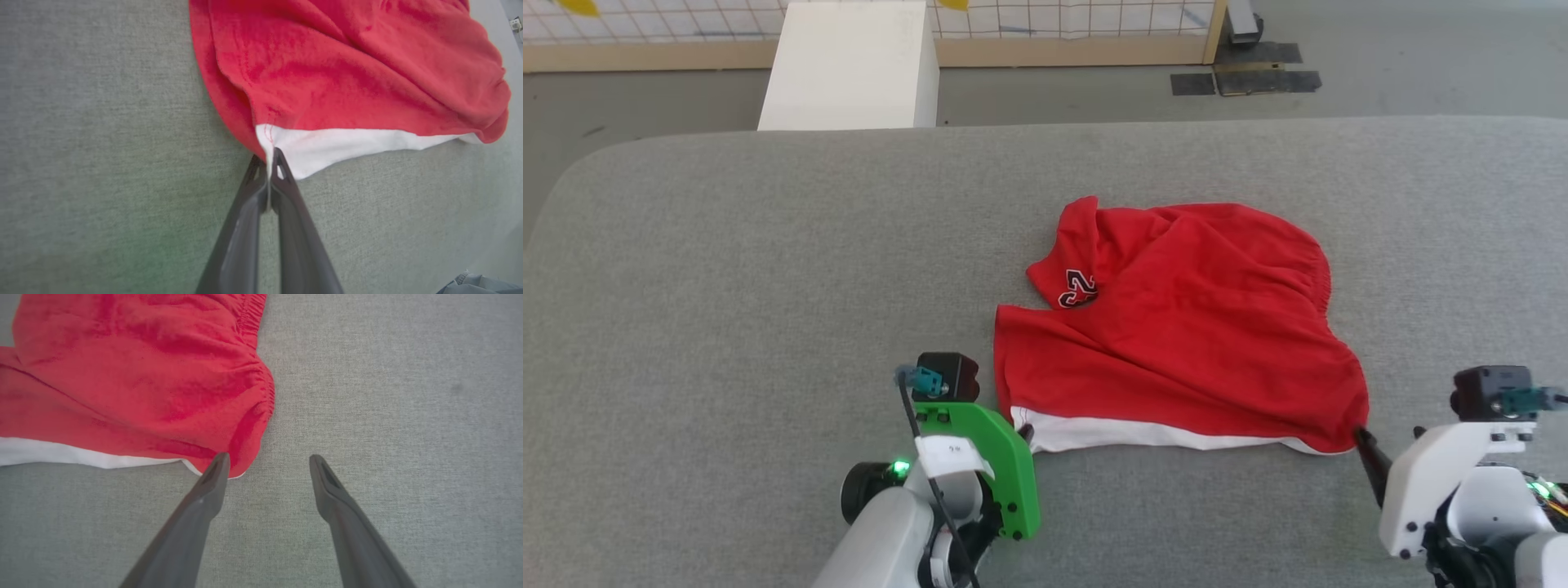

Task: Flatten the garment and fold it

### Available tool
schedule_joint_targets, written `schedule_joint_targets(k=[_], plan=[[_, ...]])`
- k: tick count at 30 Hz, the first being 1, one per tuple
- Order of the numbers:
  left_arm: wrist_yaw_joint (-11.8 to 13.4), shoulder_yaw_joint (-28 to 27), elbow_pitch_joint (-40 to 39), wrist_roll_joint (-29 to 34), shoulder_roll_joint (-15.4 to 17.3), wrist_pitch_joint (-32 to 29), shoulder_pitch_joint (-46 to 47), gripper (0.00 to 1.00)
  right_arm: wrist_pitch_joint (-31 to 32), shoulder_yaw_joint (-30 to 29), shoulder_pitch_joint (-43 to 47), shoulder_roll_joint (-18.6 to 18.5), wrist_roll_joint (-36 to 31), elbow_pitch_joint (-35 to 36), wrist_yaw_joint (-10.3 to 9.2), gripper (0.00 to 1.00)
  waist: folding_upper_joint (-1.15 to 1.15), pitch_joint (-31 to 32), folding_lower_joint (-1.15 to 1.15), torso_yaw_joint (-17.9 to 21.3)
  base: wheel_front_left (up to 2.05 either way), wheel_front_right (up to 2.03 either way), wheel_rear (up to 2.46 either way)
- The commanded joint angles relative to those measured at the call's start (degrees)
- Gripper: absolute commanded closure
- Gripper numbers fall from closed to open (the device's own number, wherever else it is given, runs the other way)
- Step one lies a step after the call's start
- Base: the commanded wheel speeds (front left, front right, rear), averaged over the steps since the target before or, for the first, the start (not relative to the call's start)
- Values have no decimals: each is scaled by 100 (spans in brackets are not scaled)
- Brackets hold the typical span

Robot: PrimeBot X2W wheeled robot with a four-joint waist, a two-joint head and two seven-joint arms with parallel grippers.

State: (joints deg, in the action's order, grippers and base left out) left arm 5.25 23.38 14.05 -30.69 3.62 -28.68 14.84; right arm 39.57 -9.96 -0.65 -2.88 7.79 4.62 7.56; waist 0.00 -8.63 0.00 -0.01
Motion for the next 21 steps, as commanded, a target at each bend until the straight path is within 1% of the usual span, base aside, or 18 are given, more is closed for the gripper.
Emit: schedule_joint_targets(k=[1,6,11,17,18,19,21], plan=[[46,4,-105,-16,41,6,-124,100,76,80,-142,0,-82,-53,-8,0,0,-76,0,-83,0,0,0],[134,13,-338,-21,68,-5,-275,100,219,284,-372,0,-409,-420,-8,0,0,-168,0,-163,0,0,0],[156,51,-452,-35,73,-19,-329,100,245,381,-627,1,-636,-916,-8,0,0,-279,0,-243,0,0,0],[152,85,-504,-53,67,14,-319,100,223,483,-784,-14,-679,-1380,-8,0,0,-357,0,-311,0,0,0],[146,85,-510,-59,66,33,-318,100,210,486,-800,-14,-632,-1420,-8,80,0,-359,0,-316,0,0,0],[133,81,-517,-77,64,61,-320,100,202,498,-813,-13,-583,-1464,-8,100,0,-353,0,-320,0,0,0],[109,60,-540,-107,61,141,-323,100,166,525,-834,-17,-483,-1489,-8,100,0,-322,0,-316,0,0,0]])
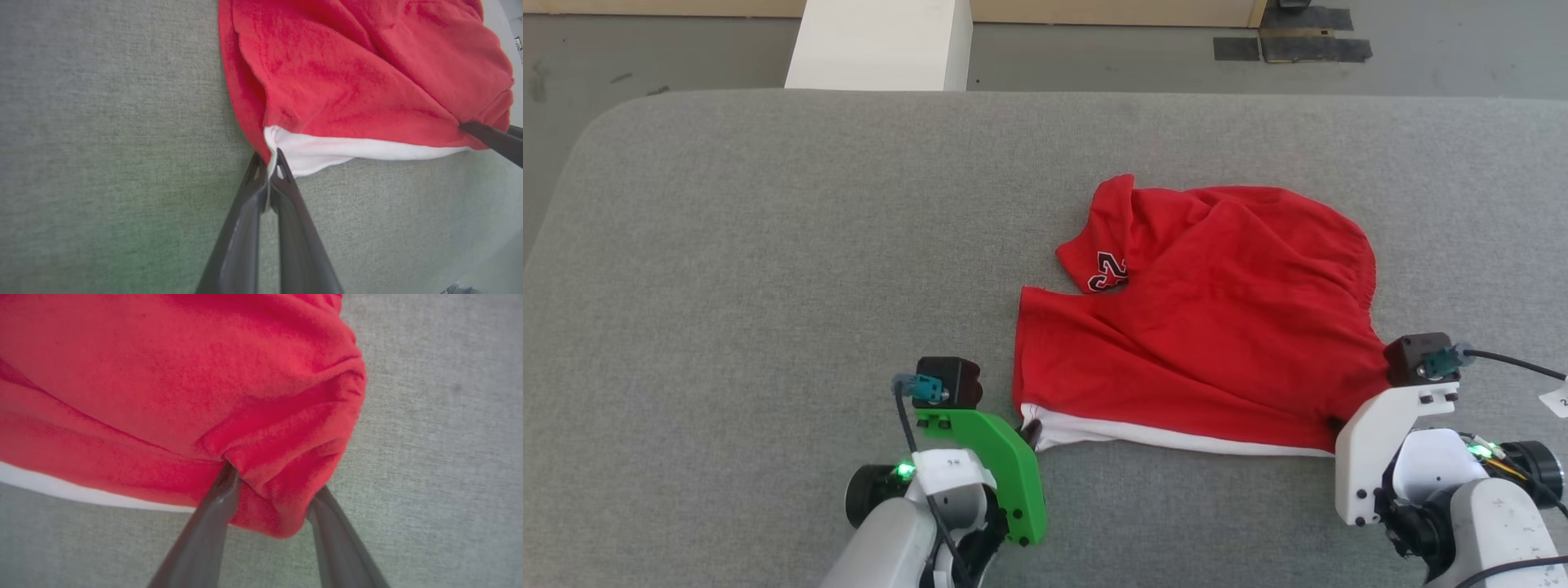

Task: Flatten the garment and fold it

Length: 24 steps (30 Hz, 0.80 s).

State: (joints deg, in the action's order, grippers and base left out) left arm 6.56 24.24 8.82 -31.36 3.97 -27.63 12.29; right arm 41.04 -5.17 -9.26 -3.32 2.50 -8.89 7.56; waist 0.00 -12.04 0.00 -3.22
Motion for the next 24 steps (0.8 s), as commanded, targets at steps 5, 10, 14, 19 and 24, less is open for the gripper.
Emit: schedule_joint_targets(k=[5,10,14,19,24], plan=[[-83,-201,-162,-281,-7,320,-64,100,-8,59,-32,-29,309,46,-8,100,0,195,0,54,0,0,0],[-210,-453,-502,-709,-52,596,171,100,132,157,-286,-202,787,584,-8,100,0,441,0,152,0,0,0],[-344,-642,-772,-1023,-45,652,715,100,308,173,-729,-430,1156,1009,-8,100,0,671,0,208,0,0,0],[-462,-942,-860,-1235,-27,619,1757,100,565,297,-1516,-802,1382,1232,-8,100,0,902,0,262,0,0,0],[-527,-1115,-724,-1159,124,588,2708,100,839,408,-2276,-853,1729,1244,-8,100,0,1013,0,313,0,0,0]])
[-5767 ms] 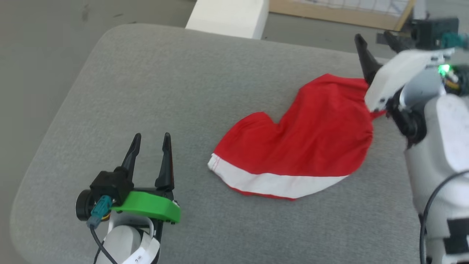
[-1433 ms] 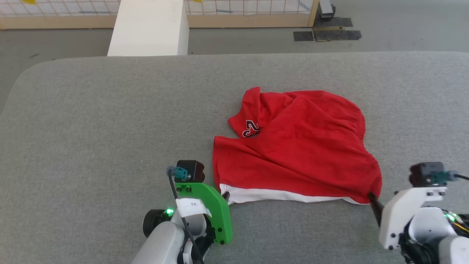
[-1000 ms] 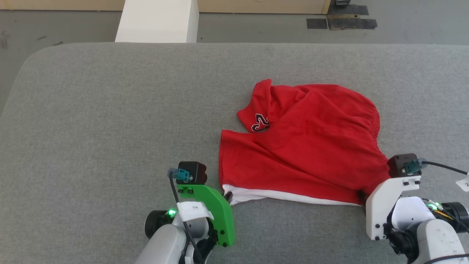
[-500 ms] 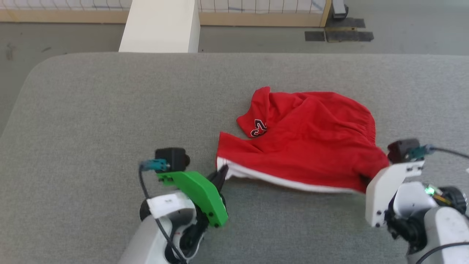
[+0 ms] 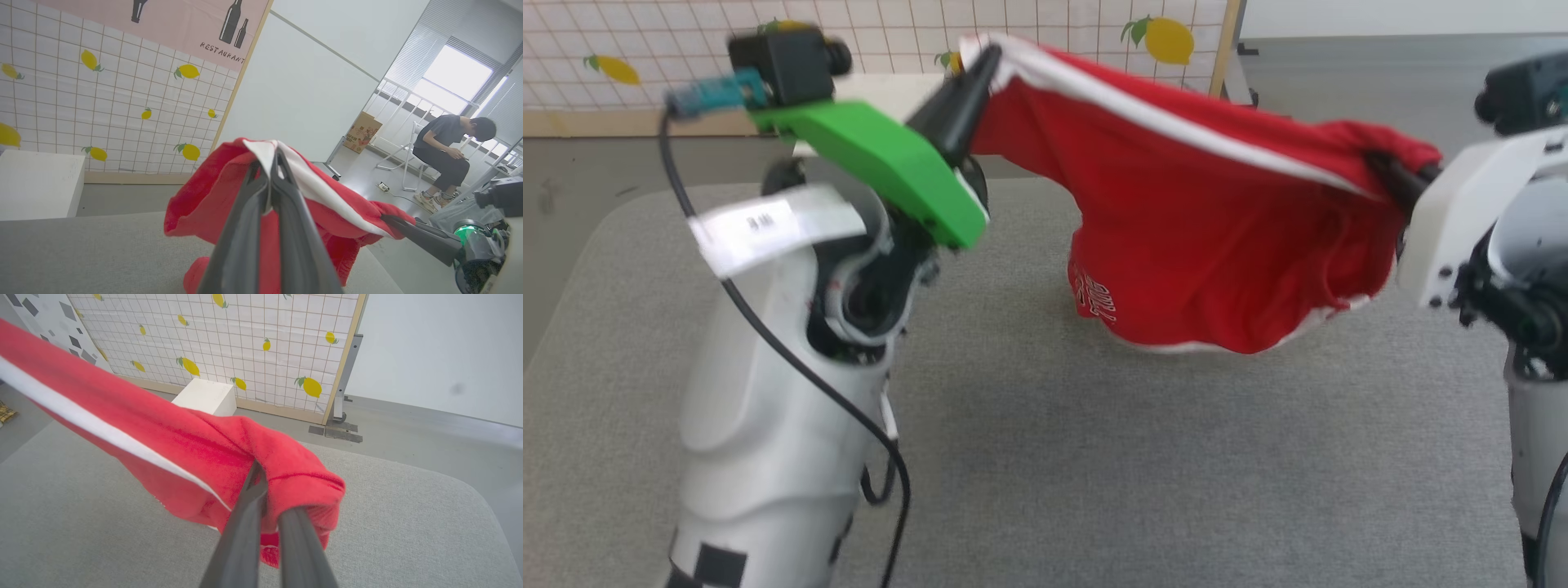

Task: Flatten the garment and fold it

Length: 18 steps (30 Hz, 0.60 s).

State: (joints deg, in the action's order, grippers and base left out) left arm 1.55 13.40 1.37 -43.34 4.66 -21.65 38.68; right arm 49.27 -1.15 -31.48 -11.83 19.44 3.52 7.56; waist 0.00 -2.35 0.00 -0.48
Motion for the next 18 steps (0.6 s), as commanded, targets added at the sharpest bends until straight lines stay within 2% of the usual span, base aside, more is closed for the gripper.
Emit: schedule_joint_targets(k=[1,9,13,18], plan=[[-30,-50,58,46,72,-20,195,100,67,18,-164,-2,86,-9,-8,100,0,51,0,46,0,0,0],[-22,-120,774,233,270,-123,1255,100,638,137,-1053,65,409,-384,-8,100,0,-179,0,72,0,0,0],[-37,-103,1310,421,372,-73,1869,100,729,262,-1667,76,289,-657,-8,100,0,-656,0,75,0,0,0],[-103,-81,1929,688,465,195,2736,100,472,395,-2662,177,34,-1184,-8,100,0,-1409,0,68,0,0,0]])
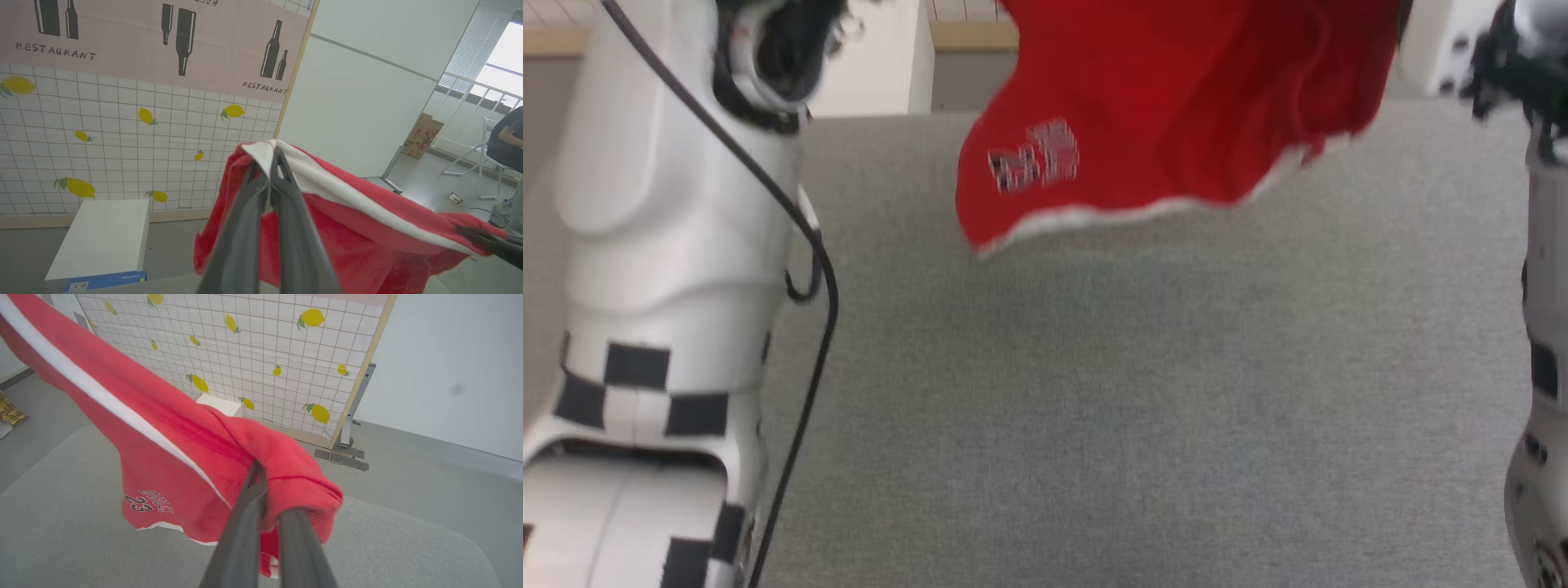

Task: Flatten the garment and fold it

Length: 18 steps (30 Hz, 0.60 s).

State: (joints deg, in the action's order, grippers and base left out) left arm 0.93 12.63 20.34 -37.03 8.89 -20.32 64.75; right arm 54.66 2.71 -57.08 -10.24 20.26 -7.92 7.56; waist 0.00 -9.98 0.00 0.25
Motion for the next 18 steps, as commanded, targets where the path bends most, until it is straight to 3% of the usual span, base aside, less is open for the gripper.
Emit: schedule_joint_targets(k=[1,10,18], plan=[[-62,-24,152,81,32,165,329,100,-178,4,-345,69,-107,-186,-8,100,0,-826,0,-14,0,0,0],[-197,-88,1035,342,55,1032,1415,100,-1303,58,-1747,243,-683,-1310,-8,100,0,-1885,0,-144,0,0,0],[-501,18,1723,282,-34,1512,1117,100,-1880,471,-1540,15,-475,-1887,-8,100,0,-1998,0,-376,0,0,0]])
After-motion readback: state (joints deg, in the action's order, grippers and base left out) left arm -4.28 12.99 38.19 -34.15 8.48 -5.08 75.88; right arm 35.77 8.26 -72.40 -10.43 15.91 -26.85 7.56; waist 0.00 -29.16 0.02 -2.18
